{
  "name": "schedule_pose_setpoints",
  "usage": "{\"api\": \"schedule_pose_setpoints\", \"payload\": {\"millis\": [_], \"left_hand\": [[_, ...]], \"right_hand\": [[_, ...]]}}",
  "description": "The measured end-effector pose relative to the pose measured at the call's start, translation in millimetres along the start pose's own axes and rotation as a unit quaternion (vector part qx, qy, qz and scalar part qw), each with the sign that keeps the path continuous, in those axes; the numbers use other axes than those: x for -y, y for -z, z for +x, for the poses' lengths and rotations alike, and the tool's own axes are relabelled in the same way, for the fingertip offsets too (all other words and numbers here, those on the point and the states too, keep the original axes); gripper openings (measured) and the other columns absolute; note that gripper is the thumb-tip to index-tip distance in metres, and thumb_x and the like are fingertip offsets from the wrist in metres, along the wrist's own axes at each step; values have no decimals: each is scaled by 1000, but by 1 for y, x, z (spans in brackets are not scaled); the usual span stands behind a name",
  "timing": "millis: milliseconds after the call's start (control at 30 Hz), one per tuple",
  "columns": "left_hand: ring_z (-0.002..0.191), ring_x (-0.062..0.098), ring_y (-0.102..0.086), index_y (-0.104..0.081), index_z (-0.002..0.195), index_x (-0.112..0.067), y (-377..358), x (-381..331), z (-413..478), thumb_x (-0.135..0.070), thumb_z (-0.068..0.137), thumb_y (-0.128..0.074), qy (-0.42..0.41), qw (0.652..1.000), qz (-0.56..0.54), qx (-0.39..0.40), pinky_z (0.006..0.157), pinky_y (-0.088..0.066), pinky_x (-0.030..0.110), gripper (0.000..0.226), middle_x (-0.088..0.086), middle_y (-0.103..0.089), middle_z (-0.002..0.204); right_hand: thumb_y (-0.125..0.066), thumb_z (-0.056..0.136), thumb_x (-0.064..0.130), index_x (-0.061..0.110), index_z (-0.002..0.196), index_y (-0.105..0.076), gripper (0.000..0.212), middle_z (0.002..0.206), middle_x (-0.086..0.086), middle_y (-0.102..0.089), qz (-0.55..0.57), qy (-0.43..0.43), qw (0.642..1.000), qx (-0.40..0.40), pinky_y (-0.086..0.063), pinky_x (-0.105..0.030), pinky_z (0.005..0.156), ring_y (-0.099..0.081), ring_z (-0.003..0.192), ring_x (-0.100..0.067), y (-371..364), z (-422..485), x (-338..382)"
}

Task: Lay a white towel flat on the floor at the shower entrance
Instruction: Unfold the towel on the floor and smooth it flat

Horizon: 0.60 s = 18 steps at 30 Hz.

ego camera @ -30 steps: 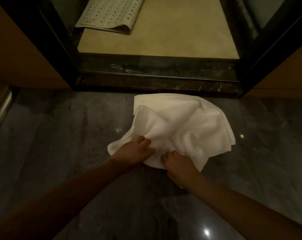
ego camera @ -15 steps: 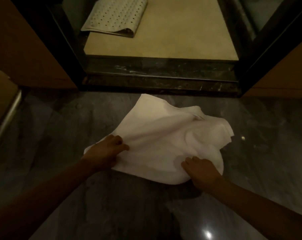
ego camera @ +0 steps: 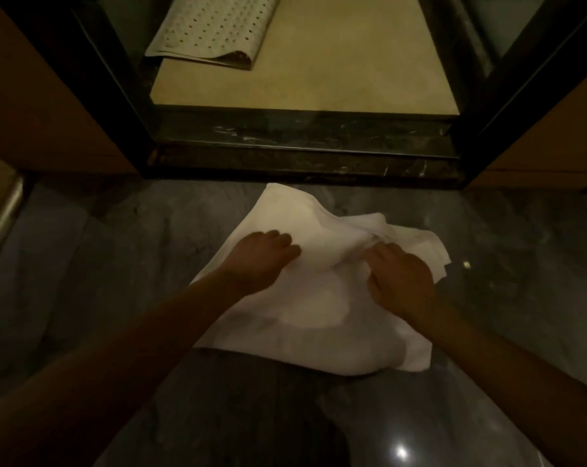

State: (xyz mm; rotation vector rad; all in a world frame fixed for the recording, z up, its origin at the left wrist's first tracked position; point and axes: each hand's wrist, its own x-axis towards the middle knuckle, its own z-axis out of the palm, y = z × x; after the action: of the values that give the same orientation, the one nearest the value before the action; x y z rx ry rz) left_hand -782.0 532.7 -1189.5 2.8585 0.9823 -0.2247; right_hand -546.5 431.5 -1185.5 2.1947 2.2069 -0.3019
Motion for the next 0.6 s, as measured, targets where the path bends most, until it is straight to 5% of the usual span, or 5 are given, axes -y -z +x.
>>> {"api": "schedule_pose_setpoints", "payload": {"millis": [133, 233, 400, 600], "left_hand": [[101, 23, -53, -41, 132, -20, 9, -2, 56, -8, 83, -59, 39, 999, 22, -29, 76, -50, 36, 53, 7, -52, 123], [105, 25, -53, -37, 135, -17, 12, -2, 88, -5, 80, -63, 44, 998, 36, -38, 75, -50, 34, 62, 8, -49, 127], [108, 22, -52, -47, 128, -21, 15, -6, 130, -8, 80, -64, 11, 999, 29, -40, 85, -49, 35, 53, 4, -53, 122], [109, 22, -51, -55, 122, -22, 3, -1, 156, -18, 80, -67, 19, 994, 2, 108, 89, -49, 36, 43, 4, -52, 122]], "right_hand": [[-60, 85, 21, 16, 122, -44, 40, 116, -9, -57, 76, -156, 980, -94, -47, -35, 69, -59, 97, -27, 9, 37, -8], [-66, 83, 26, 15, 121, -42, 46, 122, -11, -51, 47, -218, 974, -40, -37, -32, 67, -55, 104, -29, 10, 58, -14], [-63, 85, 21, 18, 111, -54, 28, 120, -8, -48, 12, -218, 976, -1, -43, -33, 71, -54, 101, -26, 1, 73, -24], [-61, 85, 21, 20, 105, -59, 20, 113, -3, -57, 49, -187, 981, -14, -39, -29, 71, -52, 104, -22, -15, 81, -44]]}}
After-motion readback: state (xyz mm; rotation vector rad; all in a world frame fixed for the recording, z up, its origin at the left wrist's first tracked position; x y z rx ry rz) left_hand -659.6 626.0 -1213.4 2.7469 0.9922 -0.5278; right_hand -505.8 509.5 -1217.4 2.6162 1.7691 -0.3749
